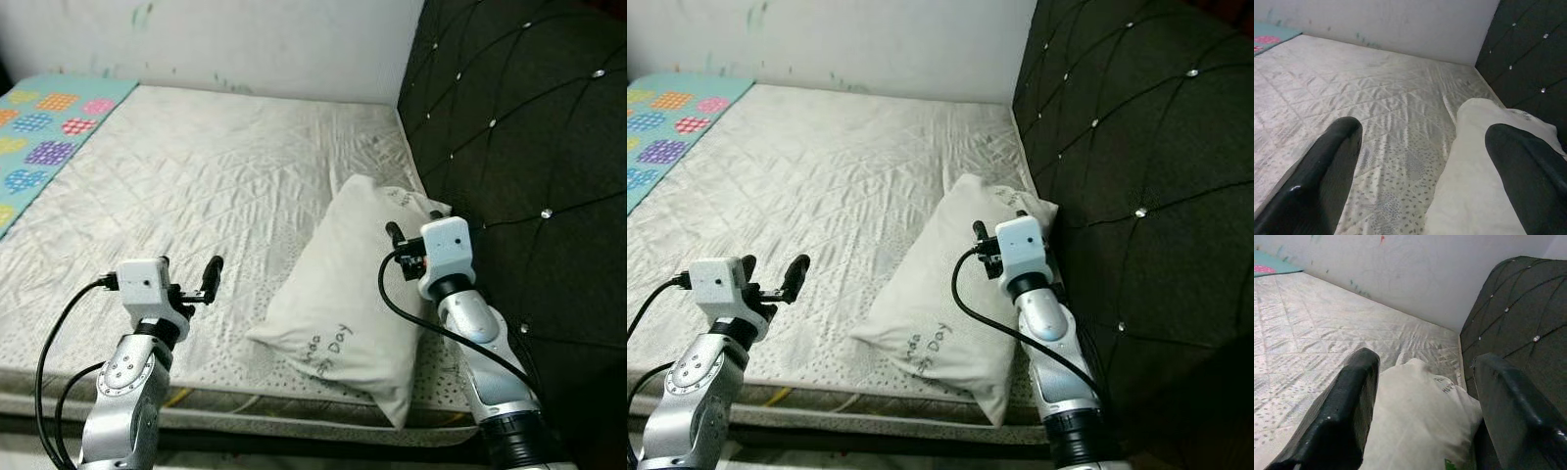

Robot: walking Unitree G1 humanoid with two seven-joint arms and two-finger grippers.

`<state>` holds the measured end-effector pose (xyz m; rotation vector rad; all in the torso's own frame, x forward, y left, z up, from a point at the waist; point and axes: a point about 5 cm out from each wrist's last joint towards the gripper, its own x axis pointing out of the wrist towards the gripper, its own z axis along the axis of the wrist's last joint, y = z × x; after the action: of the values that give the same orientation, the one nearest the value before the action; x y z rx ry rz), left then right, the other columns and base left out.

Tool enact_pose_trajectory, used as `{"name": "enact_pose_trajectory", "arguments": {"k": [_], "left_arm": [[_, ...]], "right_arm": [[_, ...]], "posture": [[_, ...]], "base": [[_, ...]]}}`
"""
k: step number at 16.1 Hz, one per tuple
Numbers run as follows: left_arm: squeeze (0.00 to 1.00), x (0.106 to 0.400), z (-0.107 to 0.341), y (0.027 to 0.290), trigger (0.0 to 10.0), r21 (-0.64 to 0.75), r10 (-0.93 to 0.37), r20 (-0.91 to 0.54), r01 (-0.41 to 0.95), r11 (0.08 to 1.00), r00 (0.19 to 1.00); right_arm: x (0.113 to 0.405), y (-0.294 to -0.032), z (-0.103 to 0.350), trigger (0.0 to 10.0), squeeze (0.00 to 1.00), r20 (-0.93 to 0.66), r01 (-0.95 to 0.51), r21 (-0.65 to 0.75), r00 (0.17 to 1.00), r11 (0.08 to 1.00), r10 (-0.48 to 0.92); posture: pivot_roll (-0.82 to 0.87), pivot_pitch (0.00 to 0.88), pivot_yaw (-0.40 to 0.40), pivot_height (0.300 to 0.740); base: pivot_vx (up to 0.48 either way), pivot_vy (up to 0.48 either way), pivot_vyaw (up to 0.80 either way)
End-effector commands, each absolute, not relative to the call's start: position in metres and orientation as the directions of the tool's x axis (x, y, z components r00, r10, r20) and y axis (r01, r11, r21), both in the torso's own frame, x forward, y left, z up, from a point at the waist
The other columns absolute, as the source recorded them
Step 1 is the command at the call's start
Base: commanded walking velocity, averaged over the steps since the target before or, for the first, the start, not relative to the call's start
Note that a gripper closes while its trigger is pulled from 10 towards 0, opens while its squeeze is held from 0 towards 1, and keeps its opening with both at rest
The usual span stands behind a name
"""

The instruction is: Clean up the room

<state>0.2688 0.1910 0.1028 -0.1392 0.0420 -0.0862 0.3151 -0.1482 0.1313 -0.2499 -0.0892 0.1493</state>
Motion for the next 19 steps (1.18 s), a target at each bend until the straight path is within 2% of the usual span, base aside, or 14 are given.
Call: {"name": "enact_pose_trajectory", "arguments": {"k": [1, 7, 19], "left_arm": [[0.00, 0.2691, 0.1035, 0.1866, 10.0, -0.141, -0.109, -0.037, 0.103, 0.985, 0.993], [0.00, 0.2688, 0.1030, 0.1850, 10.0, -0.154, -0.119, -0.034, 0.112, 0.982, 0.992], [0.00, 0.2679, 0.1021, 0.1845, 10.0, -0.147, -0.119, -0.039, 0.112, 0.983, 0.992]], "right_arm": [[0.3154, -0.1516, 0.1317, 10.0, 0.00, 0.065, -0.134, -0.254, 0.986, 0.958, 0.155], [0.3154, -0.1518, 0.1313, 10.0, 0.00, 0.065, -0.145, -0.257, 0.984, 0.955, 0.167], [0.3167, -0.1512, 0.1314, 10.0, 0.00, 0.065, -0.148, -0.261, 0.983, 0.954, 0.171]], "posture": [[-0.15, 0.000, -0.054, 0.740], [-0.15, 0.000, -0.058, 0.740], [-0.15, 0.000, -0.062, 0.740]], "base": [[0.000, 0.000, 0.00], [0.000, 0.000, 0.00], [0.306, 0.000, 0.00]]}}
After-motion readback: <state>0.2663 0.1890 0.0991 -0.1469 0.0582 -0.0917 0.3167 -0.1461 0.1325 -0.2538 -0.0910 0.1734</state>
